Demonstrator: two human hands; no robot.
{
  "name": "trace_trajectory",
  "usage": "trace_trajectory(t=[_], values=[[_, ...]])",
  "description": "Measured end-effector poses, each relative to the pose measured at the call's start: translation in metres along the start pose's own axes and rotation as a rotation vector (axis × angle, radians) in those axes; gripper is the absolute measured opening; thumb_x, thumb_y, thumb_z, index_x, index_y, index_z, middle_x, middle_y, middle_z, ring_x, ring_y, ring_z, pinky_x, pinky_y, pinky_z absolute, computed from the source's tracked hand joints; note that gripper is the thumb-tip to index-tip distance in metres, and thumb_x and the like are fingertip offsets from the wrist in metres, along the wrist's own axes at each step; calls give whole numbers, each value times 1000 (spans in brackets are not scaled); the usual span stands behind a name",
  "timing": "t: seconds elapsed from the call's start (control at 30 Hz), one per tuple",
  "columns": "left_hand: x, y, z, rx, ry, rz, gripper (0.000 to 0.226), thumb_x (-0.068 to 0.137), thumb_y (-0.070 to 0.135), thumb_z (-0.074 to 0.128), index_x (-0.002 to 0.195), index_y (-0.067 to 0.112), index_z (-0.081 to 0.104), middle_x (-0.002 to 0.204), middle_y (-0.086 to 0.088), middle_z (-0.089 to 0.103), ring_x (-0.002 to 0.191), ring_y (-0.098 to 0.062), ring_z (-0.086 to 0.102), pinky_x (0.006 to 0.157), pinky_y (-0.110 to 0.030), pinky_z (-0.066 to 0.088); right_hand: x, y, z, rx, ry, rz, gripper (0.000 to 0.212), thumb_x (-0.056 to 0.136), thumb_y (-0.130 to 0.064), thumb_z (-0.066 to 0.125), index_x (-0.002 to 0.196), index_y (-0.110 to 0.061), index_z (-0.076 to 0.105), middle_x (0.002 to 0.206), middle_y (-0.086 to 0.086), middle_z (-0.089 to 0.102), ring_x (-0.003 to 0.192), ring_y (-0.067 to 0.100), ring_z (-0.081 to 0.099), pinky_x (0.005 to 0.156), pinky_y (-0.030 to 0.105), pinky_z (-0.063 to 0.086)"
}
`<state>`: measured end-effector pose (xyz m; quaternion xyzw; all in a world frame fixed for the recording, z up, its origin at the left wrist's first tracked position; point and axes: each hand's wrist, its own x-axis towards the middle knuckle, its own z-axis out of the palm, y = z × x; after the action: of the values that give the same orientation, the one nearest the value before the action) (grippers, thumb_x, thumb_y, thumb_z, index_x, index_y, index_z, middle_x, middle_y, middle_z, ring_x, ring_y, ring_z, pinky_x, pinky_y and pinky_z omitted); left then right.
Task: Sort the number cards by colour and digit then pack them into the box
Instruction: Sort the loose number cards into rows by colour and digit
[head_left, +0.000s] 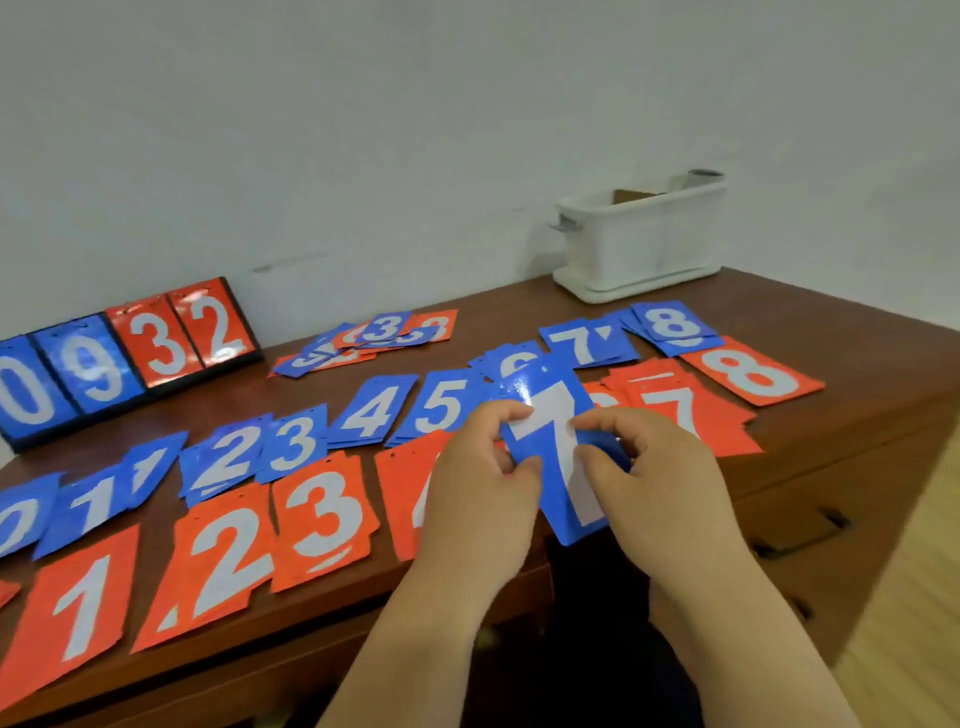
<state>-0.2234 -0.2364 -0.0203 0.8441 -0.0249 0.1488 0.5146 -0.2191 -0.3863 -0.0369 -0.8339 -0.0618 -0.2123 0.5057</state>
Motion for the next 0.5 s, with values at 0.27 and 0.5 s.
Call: trace_trajectory(t=[0.27, 0.5], values=[[51, 23, 91, 133, -131, 125, 38, 92, 16, 67, 114, 45, 56, 82, 11, 56, 69, -5, 56, 61, -18, 38, 48, 47, -69, -222, 121, 99, 28, 95, -18, 62, 116, -35, 68, 103, -23, 55, 90, 0, 49, 76, 22, 49], [66, 15, 115, 476, -180, 185, 34, 94, 35, 65, 127, 38, 57, 116, 18, 60, 111, -10, 54, 92, -31, 50, 77, 80, -72, -606, 41, 169, 32, 91, -32, 59, 122, -34, 66, 117, -1, 66, 104, 22, 58, 83, 39, 55]])
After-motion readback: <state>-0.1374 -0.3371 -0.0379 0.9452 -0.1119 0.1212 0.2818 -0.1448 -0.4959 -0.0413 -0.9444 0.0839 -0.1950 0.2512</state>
